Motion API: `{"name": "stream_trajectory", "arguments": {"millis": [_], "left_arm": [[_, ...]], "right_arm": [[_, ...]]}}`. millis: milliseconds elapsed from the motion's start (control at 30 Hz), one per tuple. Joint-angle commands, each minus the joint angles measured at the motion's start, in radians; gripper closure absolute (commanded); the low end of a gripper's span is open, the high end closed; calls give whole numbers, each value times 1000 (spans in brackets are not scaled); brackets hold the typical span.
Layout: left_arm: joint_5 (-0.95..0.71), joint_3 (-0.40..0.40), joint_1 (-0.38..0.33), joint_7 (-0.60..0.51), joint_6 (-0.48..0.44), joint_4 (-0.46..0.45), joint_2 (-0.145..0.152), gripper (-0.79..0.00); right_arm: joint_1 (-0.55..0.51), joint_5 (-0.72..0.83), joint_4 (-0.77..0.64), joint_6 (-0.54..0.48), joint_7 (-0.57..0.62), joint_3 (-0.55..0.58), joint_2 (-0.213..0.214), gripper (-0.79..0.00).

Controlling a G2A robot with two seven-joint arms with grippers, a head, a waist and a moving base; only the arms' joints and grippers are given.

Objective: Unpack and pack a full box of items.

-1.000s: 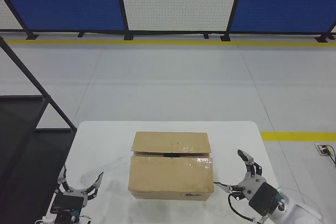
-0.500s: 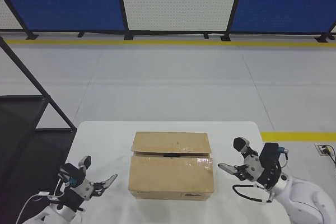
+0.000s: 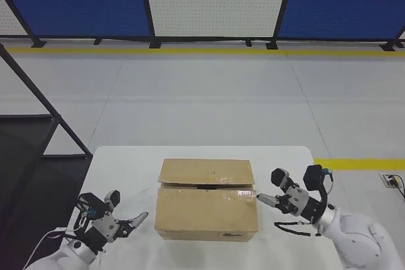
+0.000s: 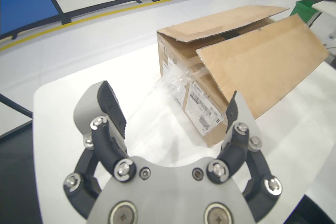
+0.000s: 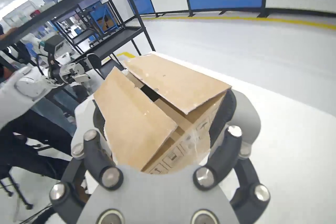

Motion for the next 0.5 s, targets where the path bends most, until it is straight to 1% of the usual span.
{"name": "stream_trajectory", "arguments": {"millis": [0,100,200,367,467], "left_arm": [[-125,-8,-17,-82,-8,5,5,-785],[-295,-19,-47,-227,-6,13,16,-785],[-470,-35,-76,-383,9,18,30,-785],[-470,-35,-76,-383,9,18,30,-785],[-470,-35,-76,-383,9,18,30,-785]], "right_arm": [[25,133,26,26,127,6,7,-785],[46,273,52,37,266,18,18,-785],[46,273,52,37,266,18,18,-785],[46,273,52,37,266,18,18,-785],[30,272,29,45,229,9,17,-785]]}}
